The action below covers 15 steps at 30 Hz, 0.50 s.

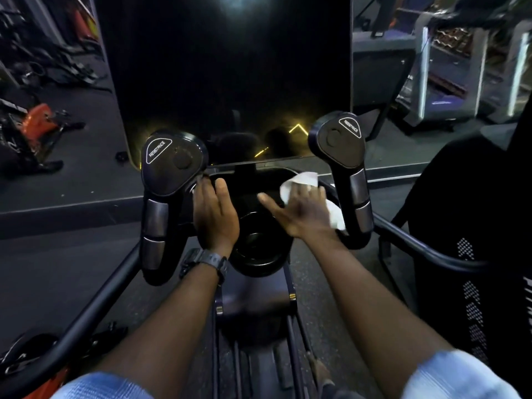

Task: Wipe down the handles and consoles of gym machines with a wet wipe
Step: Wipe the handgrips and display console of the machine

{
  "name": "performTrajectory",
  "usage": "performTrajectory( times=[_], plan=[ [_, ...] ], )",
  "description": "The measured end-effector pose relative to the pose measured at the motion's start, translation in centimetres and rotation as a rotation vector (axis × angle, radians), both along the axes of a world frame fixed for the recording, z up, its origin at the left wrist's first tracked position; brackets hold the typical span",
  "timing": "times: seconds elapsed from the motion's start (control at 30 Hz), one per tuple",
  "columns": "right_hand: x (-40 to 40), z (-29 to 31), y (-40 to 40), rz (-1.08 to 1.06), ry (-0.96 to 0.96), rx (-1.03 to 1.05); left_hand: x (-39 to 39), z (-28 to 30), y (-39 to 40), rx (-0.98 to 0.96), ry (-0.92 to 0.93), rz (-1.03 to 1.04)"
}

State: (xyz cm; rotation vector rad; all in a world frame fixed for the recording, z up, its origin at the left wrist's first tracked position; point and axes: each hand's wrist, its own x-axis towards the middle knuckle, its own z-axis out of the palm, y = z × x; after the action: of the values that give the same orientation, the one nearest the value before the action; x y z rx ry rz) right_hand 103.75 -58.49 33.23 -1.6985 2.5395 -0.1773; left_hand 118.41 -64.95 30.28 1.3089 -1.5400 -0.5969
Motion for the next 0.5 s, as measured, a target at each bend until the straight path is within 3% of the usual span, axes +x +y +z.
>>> performTrajectory(
  times=[0.17, 0.37, 0.5],
  plan=[
    [2.4, -2.5, 0.8, 0.219, -0.056, -0.05, 0.0, 0.2, 0.3, -0.004, 0.007, -0.002],
    [1.0, -2.7, 1.1, -0.131, -0.065, -0.04, 0.2, 0.6, 0.8, 0.016, -0.007, 0.027],
    [2.5, -2.6, 0.4, -0.08, -0.011, -0.055, 0.4, 1.4, 1.1, 0.095, 0.146, 0.064]
  ],
)
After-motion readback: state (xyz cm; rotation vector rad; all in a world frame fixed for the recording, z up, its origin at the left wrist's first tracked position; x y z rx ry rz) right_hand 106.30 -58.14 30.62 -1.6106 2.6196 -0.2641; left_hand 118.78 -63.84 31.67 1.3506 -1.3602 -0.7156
